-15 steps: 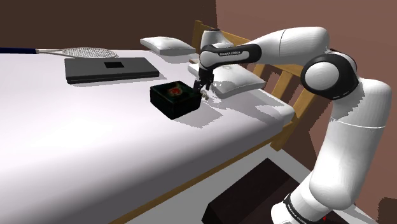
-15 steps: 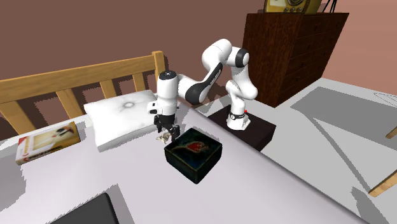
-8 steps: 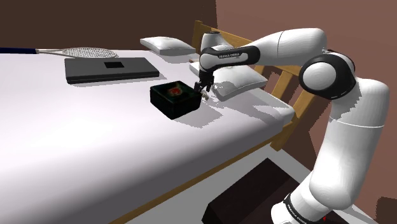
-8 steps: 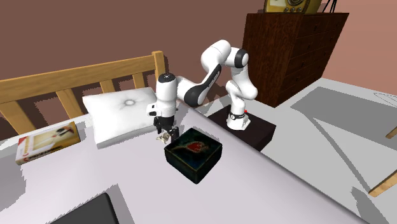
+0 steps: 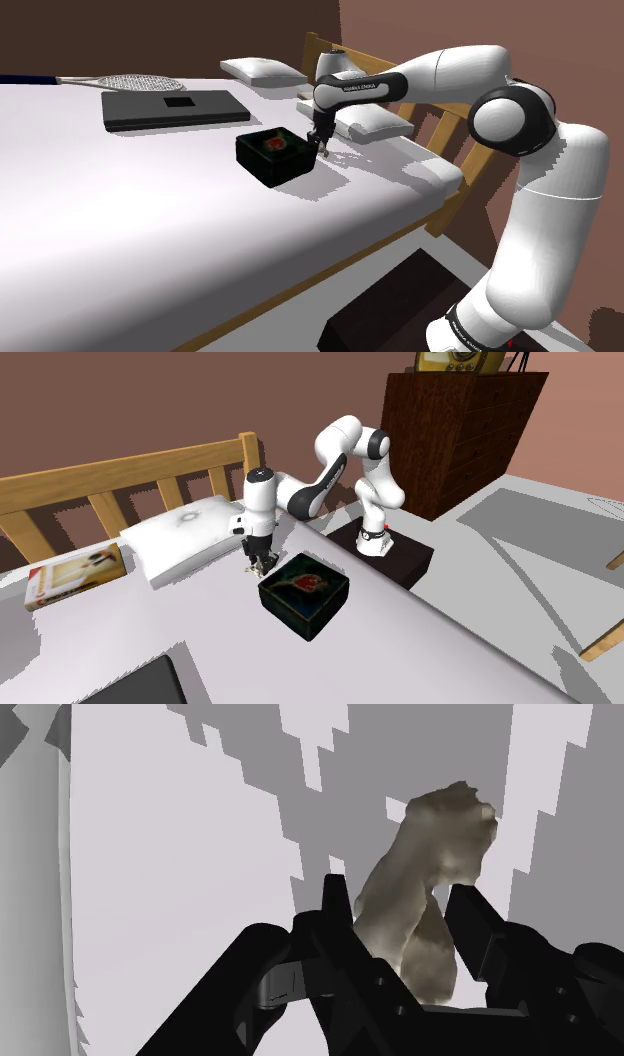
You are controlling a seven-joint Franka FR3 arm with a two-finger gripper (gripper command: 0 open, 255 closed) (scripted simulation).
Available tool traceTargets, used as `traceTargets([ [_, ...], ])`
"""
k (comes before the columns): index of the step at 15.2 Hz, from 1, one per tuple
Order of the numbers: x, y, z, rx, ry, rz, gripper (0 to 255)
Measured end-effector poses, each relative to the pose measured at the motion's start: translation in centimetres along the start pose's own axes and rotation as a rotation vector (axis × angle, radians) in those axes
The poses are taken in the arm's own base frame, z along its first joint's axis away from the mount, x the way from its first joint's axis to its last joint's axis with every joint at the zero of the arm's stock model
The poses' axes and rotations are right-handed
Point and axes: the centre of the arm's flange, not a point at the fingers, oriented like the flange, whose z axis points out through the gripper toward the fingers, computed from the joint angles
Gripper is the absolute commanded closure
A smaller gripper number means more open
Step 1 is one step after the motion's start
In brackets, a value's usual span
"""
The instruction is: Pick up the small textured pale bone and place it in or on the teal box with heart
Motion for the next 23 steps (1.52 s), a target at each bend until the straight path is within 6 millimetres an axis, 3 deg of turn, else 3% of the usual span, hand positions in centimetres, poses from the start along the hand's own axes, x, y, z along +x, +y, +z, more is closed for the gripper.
traceTargets([
  [5,-0.2,0.1,-0.5,0.0,0.0,0.0,255],
  [23,0.0,1.3,-9.7,0.0,0.0,0.0,255],
])
